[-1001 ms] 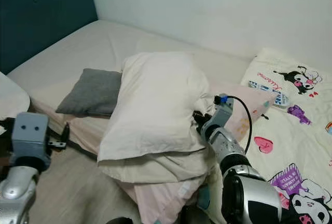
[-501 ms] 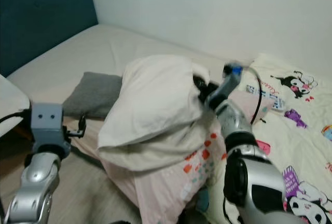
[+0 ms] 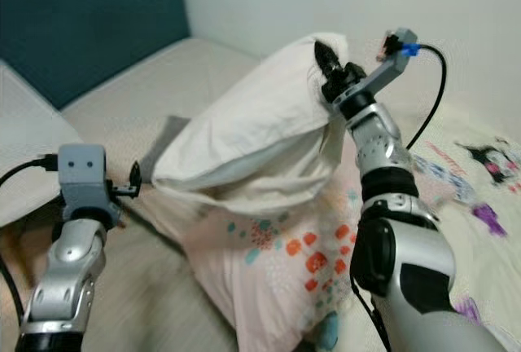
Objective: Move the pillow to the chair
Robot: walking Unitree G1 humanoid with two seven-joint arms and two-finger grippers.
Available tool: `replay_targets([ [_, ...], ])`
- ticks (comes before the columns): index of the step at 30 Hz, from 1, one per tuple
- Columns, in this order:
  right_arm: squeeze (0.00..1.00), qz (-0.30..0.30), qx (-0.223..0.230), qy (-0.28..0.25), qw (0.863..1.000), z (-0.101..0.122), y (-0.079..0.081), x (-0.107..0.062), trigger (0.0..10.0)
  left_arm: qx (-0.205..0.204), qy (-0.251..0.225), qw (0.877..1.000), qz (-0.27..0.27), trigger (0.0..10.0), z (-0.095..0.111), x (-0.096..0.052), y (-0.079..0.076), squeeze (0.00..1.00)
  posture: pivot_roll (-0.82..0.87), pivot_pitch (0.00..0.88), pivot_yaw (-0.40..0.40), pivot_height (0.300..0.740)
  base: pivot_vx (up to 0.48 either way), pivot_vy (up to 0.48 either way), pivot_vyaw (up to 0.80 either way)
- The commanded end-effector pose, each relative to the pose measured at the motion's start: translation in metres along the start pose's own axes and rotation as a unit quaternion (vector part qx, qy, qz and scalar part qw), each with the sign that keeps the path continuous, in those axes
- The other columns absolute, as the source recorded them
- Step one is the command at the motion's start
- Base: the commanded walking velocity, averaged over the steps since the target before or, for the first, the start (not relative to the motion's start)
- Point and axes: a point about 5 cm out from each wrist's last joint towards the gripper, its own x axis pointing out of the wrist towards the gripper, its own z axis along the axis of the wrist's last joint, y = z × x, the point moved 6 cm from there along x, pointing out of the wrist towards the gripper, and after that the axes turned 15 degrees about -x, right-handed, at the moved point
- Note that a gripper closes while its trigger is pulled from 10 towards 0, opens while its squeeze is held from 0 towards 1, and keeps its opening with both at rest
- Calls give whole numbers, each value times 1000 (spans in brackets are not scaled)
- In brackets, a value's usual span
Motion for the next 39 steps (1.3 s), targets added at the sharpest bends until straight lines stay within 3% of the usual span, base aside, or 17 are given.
replay_targets([
  [1, 0, 29, -24, -67, 997, 41, 6, 7, 0, -4, 7, 1000, -4, 10000, -5, 0, -4, 0, -5, 0, -105, 733, 0, 0, 0],
  [10, 0, 83, -15, -68, 994, 23, 44, -1, 0, 2, 11, 1000, 0, 10000, -10, 0, -1, 0, -8, 0, -101, 740, 0, 0, 0],
  [15, 16, 138, -15, -76, 987, 23, 73, -2, 0, 9, 3, 1000, -12, 10000, -8, 1, -6, 0, -17, 0, -95, 740, 0, 0, 395],
  [17, 16, 138, -15, -76, 987, 23, 73, -2, 0, 9, 3, 1000, -12, 10000, -8, 1, -6, 0, -17, 0, -95, 740, 0, 0, 788],
  [19, 59, 179, -9, -85, 980, 26, 93, -3, 0, 6, 3, 1000, -14, 10000, -9, 1, -8, 0, -18, 0, -95, 740, 0, 0, 788],
  [20, 63, 215, -6, -92, 972, 29, 112, -5, 0, 2, 3, 1000, -16, 10000, -9, 2, -9, 0, -18, 0, -97, 740, 0, 0, 788],
  [21, 63, 215, -6, -92, 972, 29, 112, -5, 0, 2, 3, 1000, -16, 10000, -9, 2, -9, 0, -18, 0, -97, 740, 0, 0, 788],
  [24, 31, 269, 9, -108, 957, 35, 144, -8, 0, -10, 4, 1000, -18, 10000, -9, 1, -12, 0, -17, 0, -101, 740, 0, 0, 788],
  [27, 31, 274, 14, -110, 955, 35, 149, -7, 0, -12, 4, 1000, -19, 10000, -9, 1, -13, 0, -17, 0, -102, 740, 0, 0, 788],
  [33, 0, 287, 51, -76, 953, 6, 168, -15, 0, -17, 1, 1000, -23, 10000, -9, -4, -17, 0, 0, 0, -115, 740, 0, 0, 788],
  [39, 0, 297, 71, -64, 950, 1, 177, -23, 0, -11, -4, 1000, -25, 10000, -7, -5, -16, 0, 3, 0, -116, 740, 0, 0, 788],
])
